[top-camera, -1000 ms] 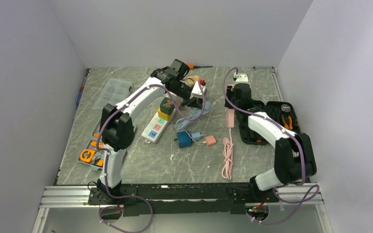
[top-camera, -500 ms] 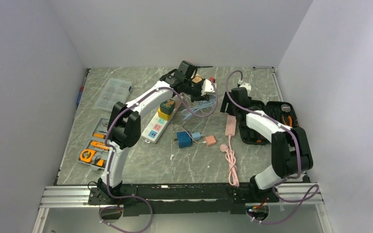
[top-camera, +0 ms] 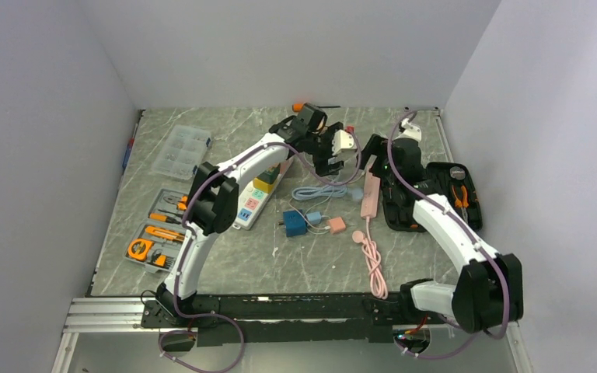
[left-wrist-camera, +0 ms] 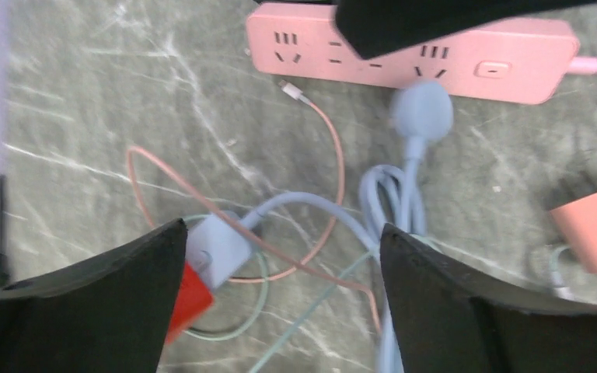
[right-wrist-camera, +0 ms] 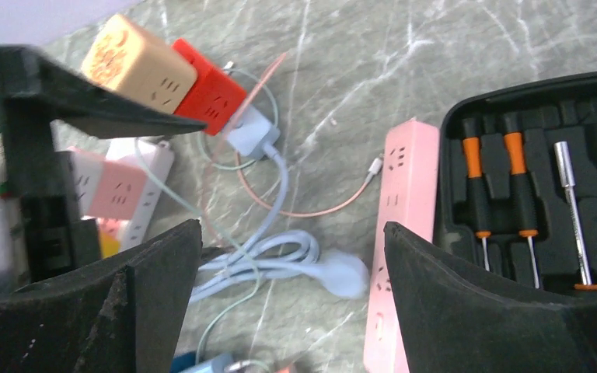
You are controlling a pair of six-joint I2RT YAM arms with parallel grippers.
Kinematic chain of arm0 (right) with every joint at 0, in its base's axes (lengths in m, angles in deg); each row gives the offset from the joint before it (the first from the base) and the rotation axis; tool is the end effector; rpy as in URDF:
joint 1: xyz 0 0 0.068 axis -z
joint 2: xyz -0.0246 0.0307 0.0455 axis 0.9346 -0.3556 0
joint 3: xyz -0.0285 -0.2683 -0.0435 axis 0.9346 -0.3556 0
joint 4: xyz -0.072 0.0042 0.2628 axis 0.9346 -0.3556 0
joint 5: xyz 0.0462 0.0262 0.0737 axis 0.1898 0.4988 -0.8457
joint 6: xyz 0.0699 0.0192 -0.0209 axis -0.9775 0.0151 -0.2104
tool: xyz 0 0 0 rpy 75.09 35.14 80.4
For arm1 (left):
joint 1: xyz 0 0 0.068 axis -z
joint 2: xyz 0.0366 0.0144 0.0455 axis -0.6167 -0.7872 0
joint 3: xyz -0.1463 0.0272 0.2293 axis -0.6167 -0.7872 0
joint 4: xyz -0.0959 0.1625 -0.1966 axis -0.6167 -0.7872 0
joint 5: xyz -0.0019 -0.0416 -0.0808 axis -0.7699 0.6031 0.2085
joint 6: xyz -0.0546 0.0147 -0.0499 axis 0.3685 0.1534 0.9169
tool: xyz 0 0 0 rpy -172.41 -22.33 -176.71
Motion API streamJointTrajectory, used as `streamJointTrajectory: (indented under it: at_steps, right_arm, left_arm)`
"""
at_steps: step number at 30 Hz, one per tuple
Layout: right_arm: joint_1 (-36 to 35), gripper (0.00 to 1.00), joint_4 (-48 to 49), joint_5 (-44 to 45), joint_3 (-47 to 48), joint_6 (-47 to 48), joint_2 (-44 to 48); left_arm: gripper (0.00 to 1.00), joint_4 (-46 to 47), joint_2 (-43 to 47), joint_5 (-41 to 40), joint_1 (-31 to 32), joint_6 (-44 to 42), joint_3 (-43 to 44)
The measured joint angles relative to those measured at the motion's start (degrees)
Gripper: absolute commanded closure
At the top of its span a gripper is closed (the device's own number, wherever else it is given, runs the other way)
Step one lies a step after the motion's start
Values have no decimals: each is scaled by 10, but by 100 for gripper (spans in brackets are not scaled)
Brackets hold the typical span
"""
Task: Pull the plug off the socket
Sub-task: Place the plug at the center of the board, then move the plug to the center of the board.
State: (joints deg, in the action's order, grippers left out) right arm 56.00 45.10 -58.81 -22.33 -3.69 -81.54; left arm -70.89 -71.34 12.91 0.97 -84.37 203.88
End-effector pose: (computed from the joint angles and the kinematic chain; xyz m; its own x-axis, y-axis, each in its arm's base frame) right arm 0.3150 0.0646 0.2620 -0.4340 0.3683 -0.8222 0.1078 0.9273 0.3584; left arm 0.4094 -0.3770 0.2329 0.2239 0.5617 -0.7965 0.9632 -0.0027 0.2689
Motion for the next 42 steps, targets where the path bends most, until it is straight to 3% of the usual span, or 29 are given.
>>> streamJointTrajectory:
  at_steps: [8, 15, 21, 26, 32, 42]
  right_arm:
    - [-18, 14, -9, -41, -68, -6, 94]
    - [-87, 20, -34, -42, -85, -7, 125]
    - [-170, 25, -50, -42, -88, 2, 132]
    - [-224, 24, -57, -35, -95, 7, 119]
    - [-252, 28, -50, -27, -134, 9, 97]
    - [-311, 37, -21, -27, -141, 55, 14]
  left_arm:
    - [1, -96, 45, -21, 8, 14, -27]
    - [1, -140, 285, -40, -19, 14, -211]
    - [1, -165, 431, -42, -24, 19, -360]
    - [1, -174, 463, -13, -19, 1, -493]
    - [1, -119, 480, -5, -18, -12, -583]
    - [1, 14, 444, 20, -13, -16, -596]
